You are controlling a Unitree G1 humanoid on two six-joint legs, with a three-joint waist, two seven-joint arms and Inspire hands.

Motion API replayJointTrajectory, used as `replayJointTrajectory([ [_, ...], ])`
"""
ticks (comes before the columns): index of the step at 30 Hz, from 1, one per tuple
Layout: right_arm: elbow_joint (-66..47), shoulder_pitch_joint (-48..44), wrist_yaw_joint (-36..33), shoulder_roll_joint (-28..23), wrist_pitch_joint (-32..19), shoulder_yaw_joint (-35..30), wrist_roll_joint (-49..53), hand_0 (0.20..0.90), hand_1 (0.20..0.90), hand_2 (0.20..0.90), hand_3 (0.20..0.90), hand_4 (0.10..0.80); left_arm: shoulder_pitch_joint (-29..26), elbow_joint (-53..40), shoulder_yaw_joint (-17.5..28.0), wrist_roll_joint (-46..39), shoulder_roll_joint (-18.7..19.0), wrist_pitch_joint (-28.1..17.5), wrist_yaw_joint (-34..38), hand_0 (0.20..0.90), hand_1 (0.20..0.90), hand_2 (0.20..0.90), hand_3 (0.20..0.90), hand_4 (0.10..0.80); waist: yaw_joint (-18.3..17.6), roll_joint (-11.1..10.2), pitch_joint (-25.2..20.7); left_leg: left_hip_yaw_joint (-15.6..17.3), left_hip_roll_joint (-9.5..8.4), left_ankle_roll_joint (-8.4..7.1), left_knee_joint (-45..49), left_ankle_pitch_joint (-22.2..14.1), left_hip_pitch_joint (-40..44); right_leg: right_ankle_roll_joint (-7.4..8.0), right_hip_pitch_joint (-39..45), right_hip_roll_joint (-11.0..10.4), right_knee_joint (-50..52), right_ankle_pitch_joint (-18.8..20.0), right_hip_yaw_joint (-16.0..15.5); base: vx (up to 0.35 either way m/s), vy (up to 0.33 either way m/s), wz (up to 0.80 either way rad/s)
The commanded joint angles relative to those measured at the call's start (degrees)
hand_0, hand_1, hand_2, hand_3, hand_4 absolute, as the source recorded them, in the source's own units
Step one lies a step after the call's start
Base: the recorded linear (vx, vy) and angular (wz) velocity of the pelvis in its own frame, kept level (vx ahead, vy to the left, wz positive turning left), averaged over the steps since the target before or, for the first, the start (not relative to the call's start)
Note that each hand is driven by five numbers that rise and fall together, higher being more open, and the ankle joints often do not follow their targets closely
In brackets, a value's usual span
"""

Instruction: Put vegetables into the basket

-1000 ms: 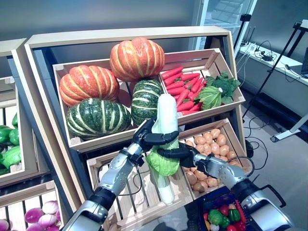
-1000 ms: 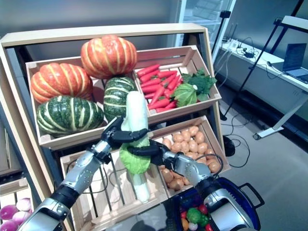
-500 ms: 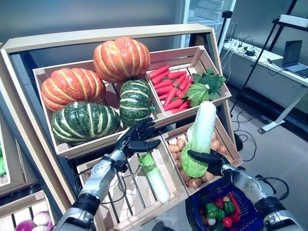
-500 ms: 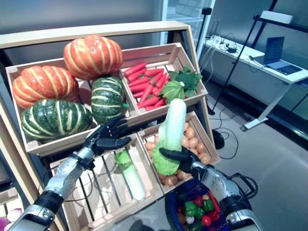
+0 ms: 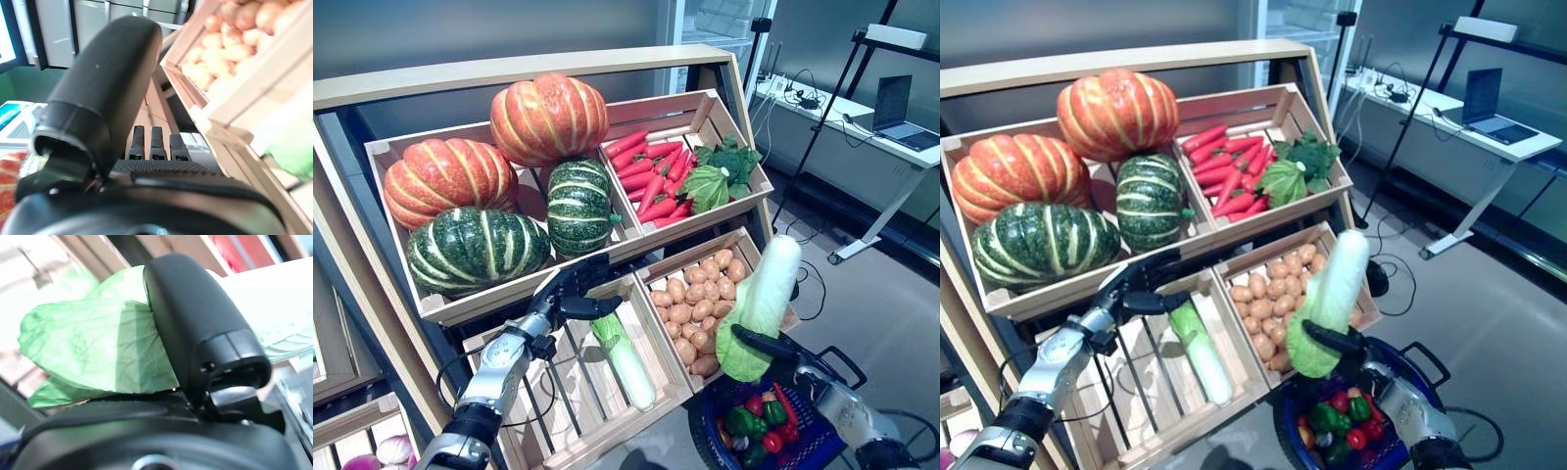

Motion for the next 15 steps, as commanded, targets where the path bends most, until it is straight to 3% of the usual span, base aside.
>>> replayJointTrajectory([
  [1, 1.03, -4.50, -3.77, -1.81, -8.80, -7.76, 4.41, 0.300, 0.300, 0.300, 0.300, 0.400, -4.78, 1.81, 4.28, 1.78, 2.25, -8.80, 2.91, 0.900, 0.900, 0.900, 0.900, 0.800, -1.09, 2.06, -1.59, 0.07, 0.58, 0.23, 0.62, -2.81, 0.35, -1.55, -2.49, 2.53, -0.01, 3.47, 0.53, -0.002, -0.026, -0.14],
  [9, 6.63, -1.86, -5.56, -1.17, -9.40, -11.52, 3.42, 0.300, 0.300, 0.300, 0.300, 0.400, -3.48, 0.63, 3.47, 5.86, 3.05, -8.96, 4.37, 0.900, 0.900, 0.900, 0.900, 0.800, -1.93, 2.34, 0.23, 1.92, 0.37, 0.93, 5.04, -4.23, -1.17, -2.29, -4.44, 2.93, 3.17, 2.57, 2.05, -0.018, -0.043, -0.14],
  [15, 12.24, -4.21, -7.09, -1.44, -11.85, -9.78, 5.87, 0.300, 0.300, 0.300, 0.300, 0.400, -9.48, 0.70, -0.69, 7.27, 4.48, -9.95, 8.22, 0.900, 0.900, 0.900, 0.900, 0.800, -1.67, 2.46, 5.49, 1.60, 1.49, 1.22, 14.22, -6.12, -9.20, -3.23, -12.49, 1.70, 12.66, 0.16, 0.27, -0.194, -0.080, -0.13],
])
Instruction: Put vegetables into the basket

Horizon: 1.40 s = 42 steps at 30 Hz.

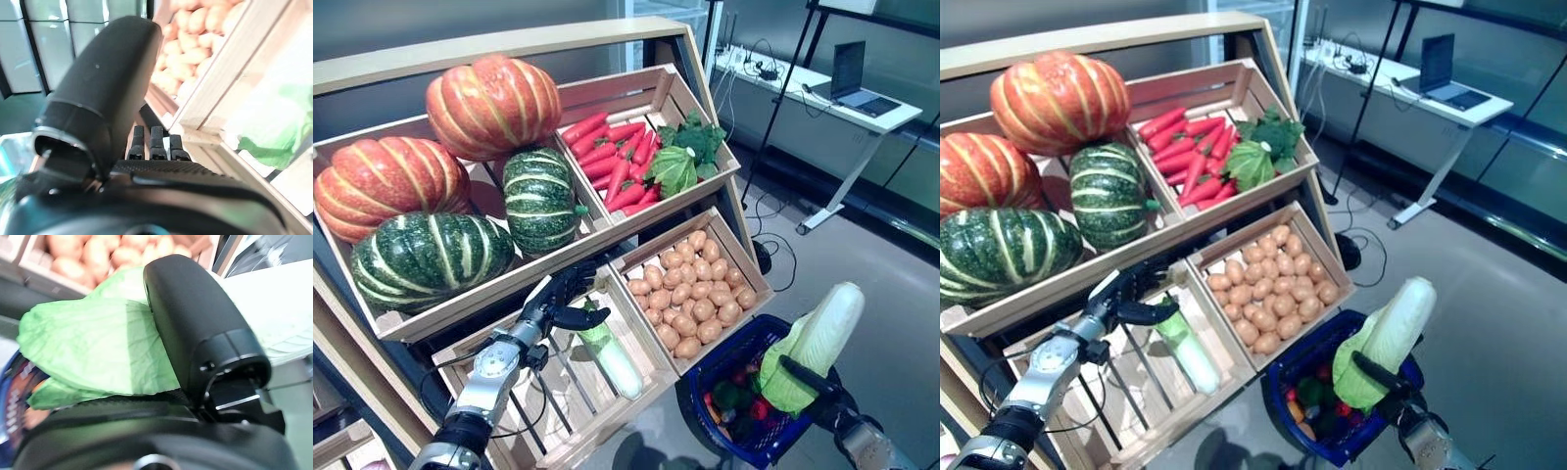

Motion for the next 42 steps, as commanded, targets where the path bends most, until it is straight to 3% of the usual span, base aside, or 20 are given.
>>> replayJointTrajectory([
  [1, 0.90, -6.71, -1.43, -3.41, -8.40, -1.68, 5.99, 0.300, 0.300, 0.300, 0.300, 0.400, -10.20, 0.70, 0.07, 0.74, 2.92, -8.06, 3.99, 0.900, 0.900, 0.900, 0.900, 0.800, 0.77, 1.35, 1.55, -2.21, 0.85, 0.65, 12.53, -5.89, -6.26, -3.35, -6.45, 1.28, 9.90, -0.99, -3.54, -0.218, -0.071, 0.05],
  [6, 7.48, -12.73, -3.70, -4.41, -8.18, -0.03, 9.17, 0.300, 0.300, 0.300, 0.300, 0.400, -17.06, 0.92, -3.96, 2.54, 3.65, -8.58, 8.09, 0.900, 0.900, 0.900, 0.900, 0.800, 1.38, 1.72, 6.22, -3.56, 1.88, 0.38, 23.41, -8.36, -15.15, -4.99, -13.74, 0.13, 19.30, -3.63, -4.70, -0.216, -0.042, 0.09],
  [13, 16.69, -20.68, -3.71, -6.12, -6.37, 1.14, 10.80, 0.300, 0.300, 0.300, 0.300, 0.400, -23.99, -1.39, -8.84, 7.44, 7.36, -9.22, 12.03, 0.900, 0.900, 0.900, 0.900, 0.800, 2.46, 1.78, 10.65, -7.35, 4.58, 1.51, 41.93, -16.34, -28.47, -6.85, -25.45, -4.69, 36.99, -9.16, -5.44, -0.144, -0.007, 0.05],
  [16, 20.69, -23.87, -2.99, -7.35, -5.29, 1.96, 11.77, 0.300, 0.300, 0.300, 0.300, 0.400, -28.33, -1.35, -12.60, 17.91, 11.33, -9.67, 18.93, 0.900, 0.900, 0.900, 0.900, 0.800, 2.70, 2.24, 11.66, -7.86, 4.93, 1.96, 49.52, -19.54, -33.57, -7.18, -30.54, -6.49, 44.14, -11.20, -5.44, -0.075, 0.022, 0.06],
  [17, 21.51, -24.79, -3.16, -7.86, -4.88, 2.14, 11.53, 0.300, 0.300, 0.300, 0.300, 0.400, -29.90, -1.72, -14.07, 21.52, 13.00, -9.36, 21.30, 0.900, 0.900, 0.900, 0.900, 0.800, 2.91, 2.53, 11.76, -8.59, 4.88, 1.62, 52.30, -22.08, -34.63, -6.59, -31.87, -7.12, 47.34, -13.41, -4.99, 0.006, 0.034, 0.09],
  [21, 23.88, -28.08, -3.03, -9.87, -3.22, 2.84, 12.25, 0.300, 0.300, 0.300, 0.300, 0.400, -35.85, -3.27, -19.00, 32.42, 18.56, -7.68, 30.24, 0.900, 0.900, 0.900, 0.900, 0.800, 3.53, 3.23, 12.57, -9.98, 5.31, 1.27, 60.72, -25.29, -40.17, -6.45, -37.56, -9.08, 55.07, -15.73, -4.17, -0.021, 0.018, 0.09],
  [25, 25.71, -30.58, -3.65, -10.51, -2.52, 3.39, 11.37, 0.300, 0.300, 0.300, 0.300, 0.400, -39.22, -5.05, -20.92, 42.35, 21.12, -6.50, 39.15, 0.900, 0.900, 0.900, 0.900, 0.800, 4.14, 3.51, 12.89, -10.96, 6.12, 0.77, 68.42, -28.04, -45.15, -6.32, -42.47, -10.53, 61.26, -17.60, -4.11, -0.015, -0.014, 0.15],
  [26, 25.86, -30.95, -4.44, -10.62, -2.15, 3.42, 11.07, 0.578, 0.578, 0.578, 0.578, 0.585, -39.67, -5.05, -21.23, 43.49, 21.65, -6.28, 40.99, 0.900, 0.900, 0.900, 0.900, 0.800, 4.25, 3.51, 12.93, -11.21, 6.23, 0.64, 69.80, -28.48, -46.13, -6.23, -43.47, -10.70, 62.55, -17.98, -4.09, -0.019, -0.029, 0.18],
  [27, 26.12, -31.51, -5.86, -10.78, -1.30, 3.20, 10.32, 0.900, 0.900, 0.900, 0.900, 0.800, -40.16, -4.87, -21.43, 43.82, 22.02, -6.19, 42.47, 0.900, 0.900, 0.900, 0.900, 0.800, 4.36, 3.54, 13.05, -11.55, 6.45, 0.44, 71.19, -28.88, -47.28, -6.13, -44.66, -11.00, 64.09, -18.41, -4.07, -0.016, -0.023, 0.16],
  [35, 30.26, -37.18, -10.68, -13.83, 4.09, 4.31, 7.82, 0.900, 0.900, 0.900, 0.900, 0.800, -44.76, -2.02, -25.68, 51.81, 23.22, -6.55, 50.77, 0.900, 0.900, 0.900, 0.900, 0.800, 5.40, 4.10, 12.80, -14.82, 4.70, -0.13, 77.95, -30.59, -54.26, -5.70, -51.93, -11.46, 71.68, -20.05, -2.74, -0.015, -0.033, 0.13],
  [42, 30.89, -39.07, -13.04, -14.93, 7.23, 5.09, 11.74, 0.900, 0.900, 0.900, 0.900, 0.800, -51.46, -1.25, -34.03, 57.66, 26.02, -3.38, 53.33, 0.900, 0.900, 0.900, 0.900, 0.800, 4.79, 4.23, 12.34, -15.00, 5.19, -0.13, 79.25, -30.62, -56.25, -4.97, -54.49, -11.37, 73.53, -19.94, -2.58, -0.007, 0.007, 0.06],
])
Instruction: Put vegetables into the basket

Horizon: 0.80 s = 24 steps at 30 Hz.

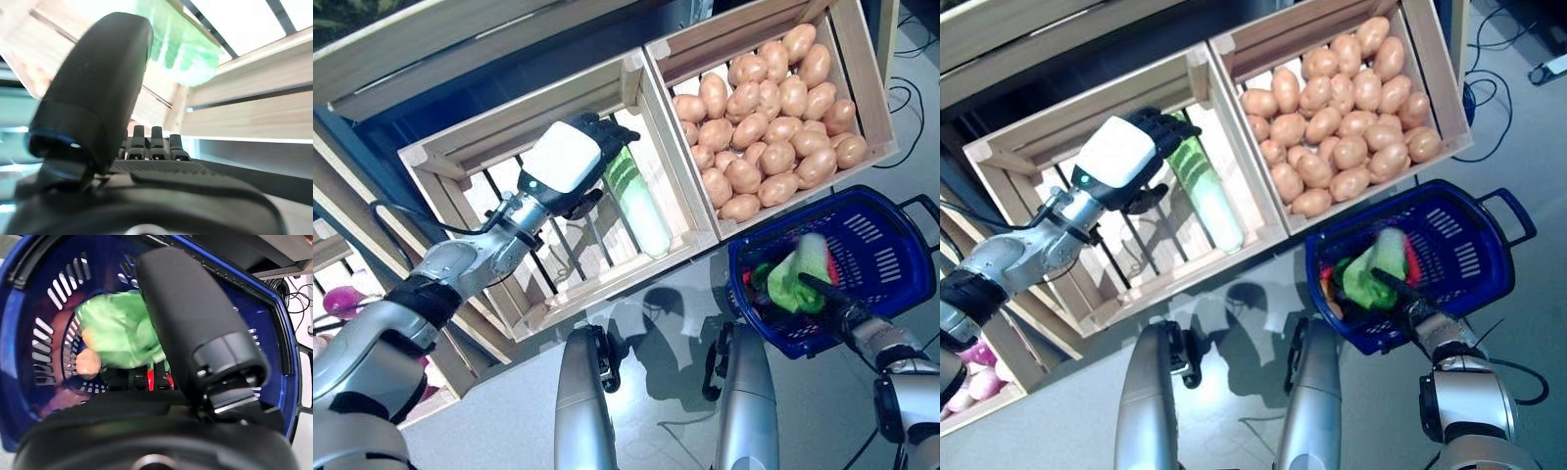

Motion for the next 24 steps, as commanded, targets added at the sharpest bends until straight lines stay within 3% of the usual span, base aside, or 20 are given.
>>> replayJointTrajectory([
  [1, 3.42, 0.31, -1.46, -3.83, 0.09, 0.02, 3.16, 0.900, 0.900, 0.900, 0.900, 0.800, -9.56, -0.46, 1.70, 1.65, 3.14, 2.01, 7.17, 0.900, 0.900, 0.900, 0.900, 0.800, 0.29, 0.78, -4.95, 0.62, 0.51, -1.86, 2.69, -7.01, 3.00, 0.07, 0.59, 0.12, -6.05, 8.31, -1.35, 0.039, 0.012, 0.03],
  [10, 2.83, 1.50, -1.70, -4.05, 1.09, -0.26, 4.24, 0.900, 0.900, 0.900, 0.900, 0.800, -18.77, 0.00, -11.00, 8.76, 5.66, 4.23, 5.78, 0.900, 0.900, 0.900, 0.900, 0.800, -1.40, 0.66, -5.41, 0.81, 2.49, -2.22, 3.07, -6.88, 1.46, 1.35, -1.22, 0.19, -5.69, 9.13, -0.16, 0.012, 0.003, 0.00],
  [18, 1.99, 2.25, 0.42, -4.11, -1.25, 0.74, 5.50, 0.900, 0.900, 0.900, 0.900, 0.800, -25.93, -1.07, -21.11, 11.72, 5.20, 4.86, -1.74, 0.900, 0.900, 0.900, 0.900, 0.800, -3.03, 0.52, -4.86, 0.88, 4.40, -2.36, 4.50, -7.07, -1.35, 1.86, -4.08, -0.13, -4.39, 9.38, 0.54, 0.002, 0.008, -0.05],
  [24, 1.70, 2.46, 0.81, -4.53, -1.74, 0.58, 6.48, 0.900, 0.900, 0.900, 0.900, 0.800, -26.79, 1.49, -24.05, 8.99, 3.88, 6.36, -6.43, 0.900, 0.900, 0.900, 0.900, 0.800, -3.93, 0.23, -3.86, 0.59, 5.23, -2.29, 6.44, -7.53, -4.39, 2.11, -7.21, -0.32, -2.75, 9.53, 1.22, -0.008, 0.003, -0.04],
])
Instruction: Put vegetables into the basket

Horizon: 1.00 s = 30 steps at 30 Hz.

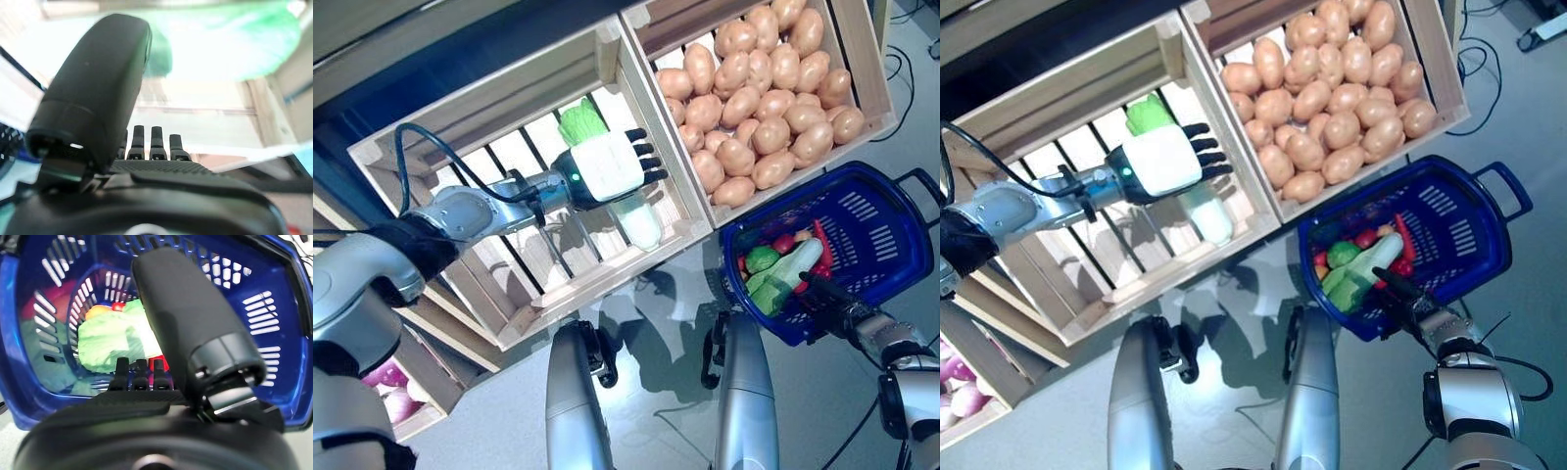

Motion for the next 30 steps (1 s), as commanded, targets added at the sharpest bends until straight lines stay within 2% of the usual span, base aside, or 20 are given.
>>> replayJointTrajectory([
  [1, 1.68, 3.09, 0.86, -4.19, -3.45, 0.45, 2.87, 0.900, 0.900, 0.900, 0.900, 0.800, -4.99, 0.70, 3.57, -4.25, 0.93, 4.12, 0.42, 0.900, 0.900, 0.900, 0.900, 0.800, -0.74, 0.08, -3.39, -0.04, 2.61, -3.88, 1.01, -5.60, 1.99, 1.09, -0.86, -1.43, -5.67, 9.32, -0.38, -0.004, -0.002, -0.04],
  [7, 0.04, 4.02, 1.00, -4.32, -4.41, 0.44, 3.92, 0.900, 0.900, 0.900, 0.900, 0.800, -4.18, 2.84, 4.01, -4.89, -0.67, 4.03, -2.97, 0.900, 0.900, 0.900, 0.900, 0.800, -1.54, -0.32, -2.08, -0.37, 3.94, -4.22, 3.51, -6.12, -1.60, 1.13, -4.46, -1.87, -3.83, 9.41, 0.50, -0.002, -0.002, -0.01],
  [21, -2.21, 4.67, 2.26, -3.92, -6.72, 1.32, 6.53, 0.900, 0.900, 0.900, 0.900, 0.800, -3.80, 5.15, 1.99, -5.08, -5.56, 1.53, -11.21, 0.900, 0.900, 0.900, 0.900, 0.800, -2.82, -1.43, 0.13, -1.59, 5.25, -4.43, 8.26, -7.29, -8.85, 1.17, -11.91, -2.09, -0.66, 9.70, 2.09, -0.007, -0.001, -0.01],
  [27, -2.94, 4.64, 3.52, -3.38, -7.35, 1.68, 7.06, 0.900, 0.900, 0.900, 0.900, 0.800, -2.78, 4.28, 1.23, -6.09, -7.50, 5.81, -19.20, 0.900, 0.900, 0.900, 0.900, 0.800, -2.93, -1.79, 0.26, -1.91, 5.15, -4.02, 9.91, -7.64, -10.45, 1.11, -13.33, -2.13, 0.37, 9.74, 2.40, 0.000, 0.000, 0.00],
  [30, -3.64, 4.38, 3.37, -3.06, -7.63, 1.93, 7.57, 0.900, 0.900, 0.900, 0.900, 0.800, -2.30, 5.88, 1.39, -6.10, -7.90, 7.32, -20.94, 0.900, 0.900, 0.900, 0.900, 0.800, -3.07, -1.95, 0.26, -2.22, 5.55, -3.94, 10.87, -7.85, -10.86, 1.09, -13.76, -2.13, 1.18, 9.57, 2.70, 0.000, 0.000, 0.00],
])
